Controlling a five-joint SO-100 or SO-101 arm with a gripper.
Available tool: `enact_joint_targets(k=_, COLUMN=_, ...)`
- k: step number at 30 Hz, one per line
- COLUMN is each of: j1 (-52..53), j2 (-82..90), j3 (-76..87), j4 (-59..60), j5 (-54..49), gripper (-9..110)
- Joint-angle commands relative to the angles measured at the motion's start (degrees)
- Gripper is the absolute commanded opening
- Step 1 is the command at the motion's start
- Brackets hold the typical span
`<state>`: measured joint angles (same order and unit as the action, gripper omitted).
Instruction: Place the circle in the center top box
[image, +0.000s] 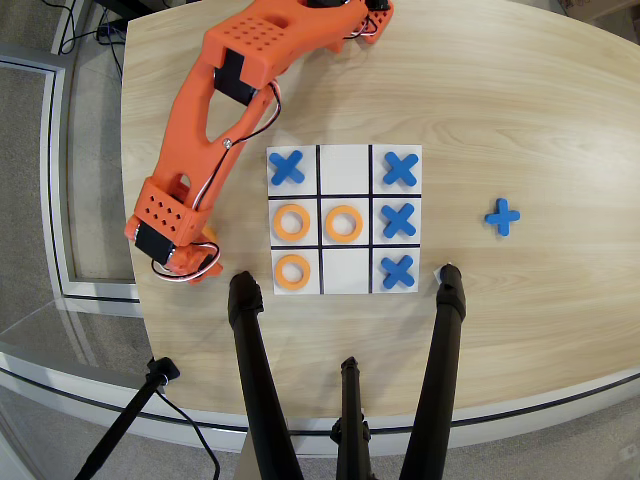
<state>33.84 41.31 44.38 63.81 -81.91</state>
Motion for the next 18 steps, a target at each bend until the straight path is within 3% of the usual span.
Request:
enact_joint_targets(k=1, j1=0.53, j2=-0.18, j3=-2.37, j4=0.09, j5=-0.44, gripper=20)
enact_joint_targets(k=13, j1=-0.53, j2=0.88, j3=-4.75, j4=16.00, j5=0.18, gripper=20)
enact_joint_targets(k=18, j1=-2.55, j2=-0.79, j3=-6.50, j4=14.06, j5=3.69, gripper=20)
